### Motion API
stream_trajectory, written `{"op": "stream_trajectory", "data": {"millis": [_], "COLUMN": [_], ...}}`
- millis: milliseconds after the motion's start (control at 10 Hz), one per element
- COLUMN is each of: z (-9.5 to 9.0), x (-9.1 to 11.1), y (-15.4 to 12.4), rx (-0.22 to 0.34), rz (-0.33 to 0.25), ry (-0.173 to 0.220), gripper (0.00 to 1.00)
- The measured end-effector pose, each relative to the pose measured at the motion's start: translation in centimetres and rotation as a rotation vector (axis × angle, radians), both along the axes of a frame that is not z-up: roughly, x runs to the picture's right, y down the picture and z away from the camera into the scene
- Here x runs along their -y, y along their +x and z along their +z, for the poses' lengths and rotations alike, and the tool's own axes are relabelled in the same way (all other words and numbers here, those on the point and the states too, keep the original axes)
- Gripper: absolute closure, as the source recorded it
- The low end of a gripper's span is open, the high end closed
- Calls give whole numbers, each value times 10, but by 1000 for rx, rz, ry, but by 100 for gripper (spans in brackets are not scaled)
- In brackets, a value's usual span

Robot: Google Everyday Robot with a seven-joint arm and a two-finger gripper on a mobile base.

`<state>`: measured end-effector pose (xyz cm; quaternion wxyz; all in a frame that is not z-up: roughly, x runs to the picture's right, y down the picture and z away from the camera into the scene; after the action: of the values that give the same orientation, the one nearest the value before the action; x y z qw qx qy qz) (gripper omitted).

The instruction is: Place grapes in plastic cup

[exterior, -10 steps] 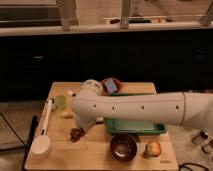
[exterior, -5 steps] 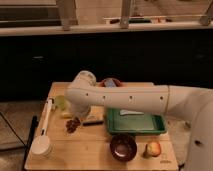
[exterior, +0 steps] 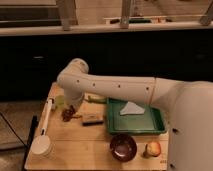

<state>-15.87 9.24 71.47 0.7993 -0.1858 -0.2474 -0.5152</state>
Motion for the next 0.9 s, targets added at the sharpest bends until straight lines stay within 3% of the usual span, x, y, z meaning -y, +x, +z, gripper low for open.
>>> {"op": "stream_trajectory", "data": {"millis": [100, 400, 900], "z": [14, 21, 58], "x": [33, 47, 86], "y": [-32, -45, -63], "rx": [25, 24, 0], "rz": [-28, -38, -75], "ry": [18, 26, 14], "gripper": [100, 100, 100]}}
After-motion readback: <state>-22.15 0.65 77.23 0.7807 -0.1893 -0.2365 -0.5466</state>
